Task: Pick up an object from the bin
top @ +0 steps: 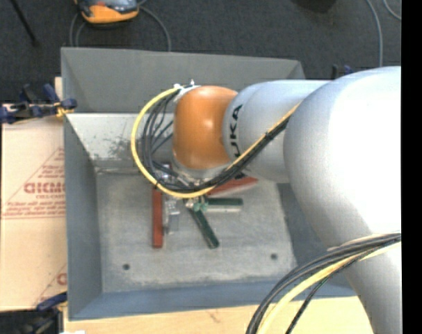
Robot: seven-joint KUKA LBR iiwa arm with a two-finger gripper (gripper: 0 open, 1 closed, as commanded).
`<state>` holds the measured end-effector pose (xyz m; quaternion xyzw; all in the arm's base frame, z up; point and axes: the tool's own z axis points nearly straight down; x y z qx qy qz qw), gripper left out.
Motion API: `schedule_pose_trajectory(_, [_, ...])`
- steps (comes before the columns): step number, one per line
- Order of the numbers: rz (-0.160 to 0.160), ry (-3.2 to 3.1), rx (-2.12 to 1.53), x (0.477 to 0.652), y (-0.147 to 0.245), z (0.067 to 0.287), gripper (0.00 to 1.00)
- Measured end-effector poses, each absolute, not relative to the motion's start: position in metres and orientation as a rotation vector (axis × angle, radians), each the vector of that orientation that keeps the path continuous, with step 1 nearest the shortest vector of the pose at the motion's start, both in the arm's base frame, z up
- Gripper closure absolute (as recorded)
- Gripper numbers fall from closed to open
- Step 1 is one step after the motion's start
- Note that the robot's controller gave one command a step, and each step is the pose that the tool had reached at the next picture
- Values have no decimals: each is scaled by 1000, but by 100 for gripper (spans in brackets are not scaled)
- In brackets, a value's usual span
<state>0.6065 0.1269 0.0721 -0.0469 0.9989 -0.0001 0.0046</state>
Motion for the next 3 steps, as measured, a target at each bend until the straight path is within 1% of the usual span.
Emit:
schedule_pose_trajectory(1, [7,3124,142,588,167,74,100])
schedule_pose_trajectory(2, [7,3124,141,588,167,74,100])
schedule_pose_trajectory(3, [-2,3143,48,579,152,109,100])
